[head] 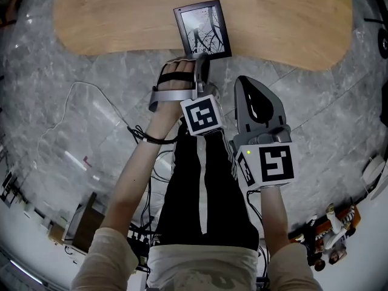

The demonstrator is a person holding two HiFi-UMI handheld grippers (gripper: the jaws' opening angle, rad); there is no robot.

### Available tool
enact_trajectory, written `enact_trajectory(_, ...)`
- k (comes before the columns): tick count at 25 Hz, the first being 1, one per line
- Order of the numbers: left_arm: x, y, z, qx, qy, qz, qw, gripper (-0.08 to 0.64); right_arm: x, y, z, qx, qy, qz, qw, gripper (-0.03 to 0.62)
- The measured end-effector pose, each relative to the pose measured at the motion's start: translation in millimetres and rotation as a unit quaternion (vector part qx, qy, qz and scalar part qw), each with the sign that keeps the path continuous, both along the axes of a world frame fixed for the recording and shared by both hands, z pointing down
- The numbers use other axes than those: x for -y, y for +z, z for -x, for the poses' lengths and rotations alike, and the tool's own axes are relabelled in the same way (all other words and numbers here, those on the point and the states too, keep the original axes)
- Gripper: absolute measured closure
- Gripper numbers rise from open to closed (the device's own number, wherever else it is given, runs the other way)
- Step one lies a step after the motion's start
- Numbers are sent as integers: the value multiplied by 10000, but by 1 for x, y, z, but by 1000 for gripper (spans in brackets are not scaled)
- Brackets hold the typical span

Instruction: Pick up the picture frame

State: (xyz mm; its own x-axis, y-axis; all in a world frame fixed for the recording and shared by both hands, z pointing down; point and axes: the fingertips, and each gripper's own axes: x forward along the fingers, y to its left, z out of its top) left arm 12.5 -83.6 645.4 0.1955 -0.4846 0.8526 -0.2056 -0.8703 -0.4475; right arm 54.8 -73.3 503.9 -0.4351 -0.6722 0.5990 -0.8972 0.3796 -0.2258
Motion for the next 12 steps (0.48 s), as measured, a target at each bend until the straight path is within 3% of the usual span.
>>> enact_trajectory(12,11,-50,0,-660,-748,-167,9949,476,-7,-20,-7,-77,-26,-153,9999,588)
